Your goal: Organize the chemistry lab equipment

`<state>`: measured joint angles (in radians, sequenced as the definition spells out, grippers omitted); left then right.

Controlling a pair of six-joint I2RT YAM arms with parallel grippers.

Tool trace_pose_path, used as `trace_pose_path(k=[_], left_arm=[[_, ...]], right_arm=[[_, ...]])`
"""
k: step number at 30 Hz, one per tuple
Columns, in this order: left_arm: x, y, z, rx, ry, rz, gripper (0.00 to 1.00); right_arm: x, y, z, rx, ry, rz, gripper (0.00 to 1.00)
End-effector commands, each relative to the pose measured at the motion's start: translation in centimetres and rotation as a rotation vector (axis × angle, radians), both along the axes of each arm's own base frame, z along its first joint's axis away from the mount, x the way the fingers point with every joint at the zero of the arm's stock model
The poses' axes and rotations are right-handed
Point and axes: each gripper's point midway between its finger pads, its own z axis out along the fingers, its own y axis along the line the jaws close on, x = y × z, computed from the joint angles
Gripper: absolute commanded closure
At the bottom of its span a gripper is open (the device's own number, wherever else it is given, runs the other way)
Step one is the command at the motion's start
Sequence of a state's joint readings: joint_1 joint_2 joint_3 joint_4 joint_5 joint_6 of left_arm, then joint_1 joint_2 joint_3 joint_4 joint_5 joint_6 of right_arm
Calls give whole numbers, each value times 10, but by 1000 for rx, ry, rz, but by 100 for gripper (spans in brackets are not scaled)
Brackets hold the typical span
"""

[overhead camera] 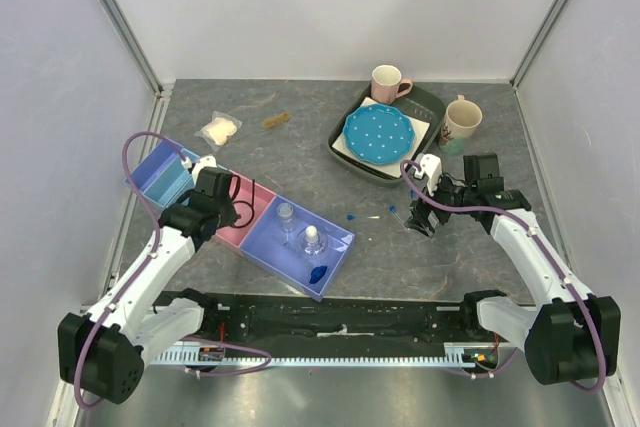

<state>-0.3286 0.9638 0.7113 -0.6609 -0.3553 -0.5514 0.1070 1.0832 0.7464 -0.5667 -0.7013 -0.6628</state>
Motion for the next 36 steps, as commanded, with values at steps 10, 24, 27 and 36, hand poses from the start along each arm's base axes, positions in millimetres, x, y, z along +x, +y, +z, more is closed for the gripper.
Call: trace_pose_path(k=[10,24,27,36], left_arm=[[8,-26,69,-119,-185,-158,26],[-37,-83,135,-305,-517,-624,21],[-42,-85,126,-312,-550,-647,21],[-43,-89,122,-310,-561,-682,21]], right_arm=[[1,0,-4,-3,5,14,2],[14,8,-25,-85,57,7,7],[22,11,-38,-168,61,-12,17],[39,21,-69,-286,93,-68,37]])
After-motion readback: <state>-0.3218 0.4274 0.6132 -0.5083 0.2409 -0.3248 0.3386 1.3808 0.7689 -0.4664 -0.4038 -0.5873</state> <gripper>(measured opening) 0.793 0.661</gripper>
